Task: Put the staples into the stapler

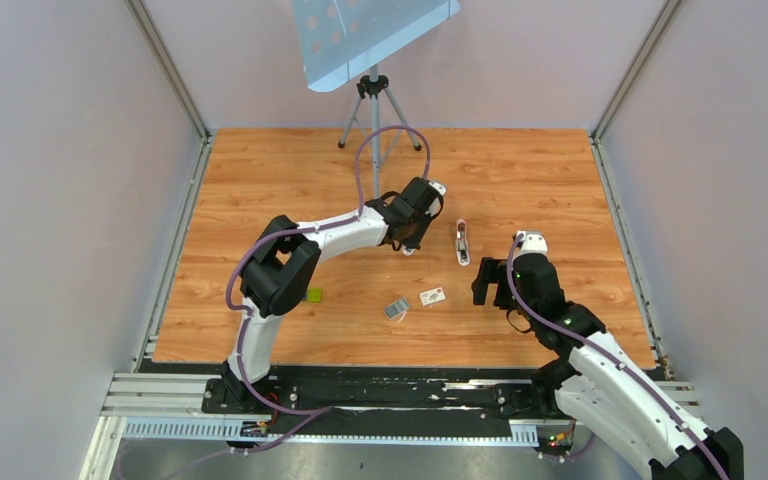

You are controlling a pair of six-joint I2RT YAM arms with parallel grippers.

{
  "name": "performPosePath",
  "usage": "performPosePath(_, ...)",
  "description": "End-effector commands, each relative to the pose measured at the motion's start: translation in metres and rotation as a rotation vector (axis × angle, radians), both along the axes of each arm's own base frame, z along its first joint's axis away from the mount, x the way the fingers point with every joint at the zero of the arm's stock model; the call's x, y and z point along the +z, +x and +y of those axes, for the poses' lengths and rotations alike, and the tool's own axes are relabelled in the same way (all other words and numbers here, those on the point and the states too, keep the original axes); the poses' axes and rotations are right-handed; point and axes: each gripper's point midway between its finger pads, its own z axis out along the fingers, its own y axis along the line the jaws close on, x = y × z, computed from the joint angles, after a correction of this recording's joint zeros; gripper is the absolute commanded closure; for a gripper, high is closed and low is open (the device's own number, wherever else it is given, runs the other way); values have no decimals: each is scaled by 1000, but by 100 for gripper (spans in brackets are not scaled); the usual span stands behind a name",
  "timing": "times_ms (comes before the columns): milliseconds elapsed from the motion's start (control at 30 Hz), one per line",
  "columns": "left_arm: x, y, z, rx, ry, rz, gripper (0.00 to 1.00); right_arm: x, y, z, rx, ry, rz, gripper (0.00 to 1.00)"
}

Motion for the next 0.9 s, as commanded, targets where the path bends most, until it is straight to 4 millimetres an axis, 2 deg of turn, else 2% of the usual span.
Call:
performPosePath(0,1,-2,-2,-9,-13,-8,83,-5,0,-3,-11,-2,8,0)
performPosePath(467,1,-4,0,-11,-7,-2,83,-4,2,-1,-7,5,7,0)
performPosePath(867,-4,-5,2,-16,9,1,78,-2,2,-1,-7,10,-1,0)
